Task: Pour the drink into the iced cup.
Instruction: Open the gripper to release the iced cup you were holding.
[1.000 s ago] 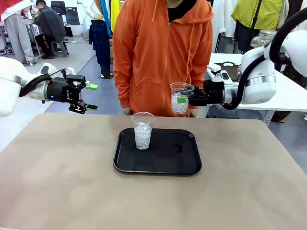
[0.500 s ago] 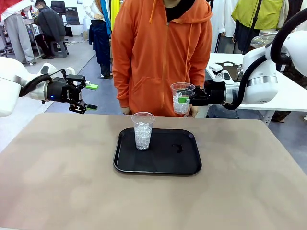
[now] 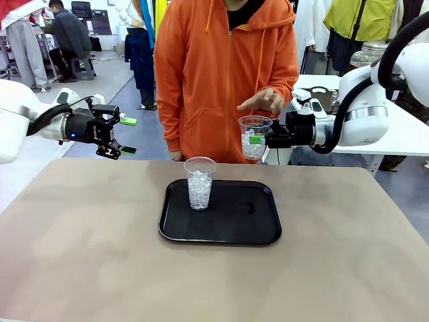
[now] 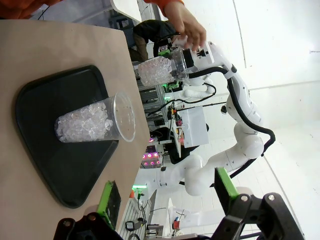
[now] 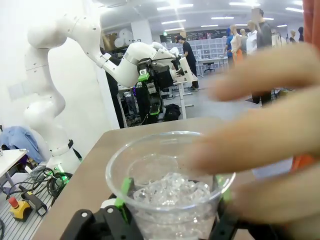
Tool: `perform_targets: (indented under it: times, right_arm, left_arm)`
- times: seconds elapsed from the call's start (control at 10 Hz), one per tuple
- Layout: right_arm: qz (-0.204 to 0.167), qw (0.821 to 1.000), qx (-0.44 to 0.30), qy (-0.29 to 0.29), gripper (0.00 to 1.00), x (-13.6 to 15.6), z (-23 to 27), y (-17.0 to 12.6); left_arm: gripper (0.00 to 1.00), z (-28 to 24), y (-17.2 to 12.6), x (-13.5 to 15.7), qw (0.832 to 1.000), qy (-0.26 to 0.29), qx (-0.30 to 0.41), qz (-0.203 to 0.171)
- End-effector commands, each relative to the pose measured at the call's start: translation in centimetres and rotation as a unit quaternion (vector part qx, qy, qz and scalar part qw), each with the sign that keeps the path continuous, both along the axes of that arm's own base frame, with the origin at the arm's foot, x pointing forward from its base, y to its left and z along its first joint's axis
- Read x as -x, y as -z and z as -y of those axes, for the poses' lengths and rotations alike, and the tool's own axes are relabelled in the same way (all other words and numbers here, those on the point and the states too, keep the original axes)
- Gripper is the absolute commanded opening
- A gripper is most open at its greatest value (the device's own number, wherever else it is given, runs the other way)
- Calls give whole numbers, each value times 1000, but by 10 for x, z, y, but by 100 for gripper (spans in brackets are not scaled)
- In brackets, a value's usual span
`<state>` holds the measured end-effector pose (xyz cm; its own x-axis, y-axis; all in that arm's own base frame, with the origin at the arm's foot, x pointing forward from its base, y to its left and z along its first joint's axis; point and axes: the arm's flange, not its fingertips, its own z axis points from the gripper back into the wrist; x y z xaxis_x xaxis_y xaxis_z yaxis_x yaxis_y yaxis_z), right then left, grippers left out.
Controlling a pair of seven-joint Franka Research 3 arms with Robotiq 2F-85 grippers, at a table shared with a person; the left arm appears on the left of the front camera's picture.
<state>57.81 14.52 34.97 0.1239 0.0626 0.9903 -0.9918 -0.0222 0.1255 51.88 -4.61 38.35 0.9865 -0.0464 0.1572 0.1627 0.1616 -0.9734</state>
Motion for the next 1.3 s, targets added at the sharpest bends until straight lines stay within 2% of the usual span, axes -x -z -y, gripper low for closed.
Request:
perform_targets:
  times: [0.0, 1.2]
  right_arm:
    - [0, 1000, -4, -5, 80, 3, 0, -3]
    - [0, 1000, -4, -5, 80, 3, 0, -3]
  left_arm:
    - [100, 0, -2, 0, 1000, -2, 4, -2]
    - [100, 0, -2, 0, 1000, -2, 4, -2]
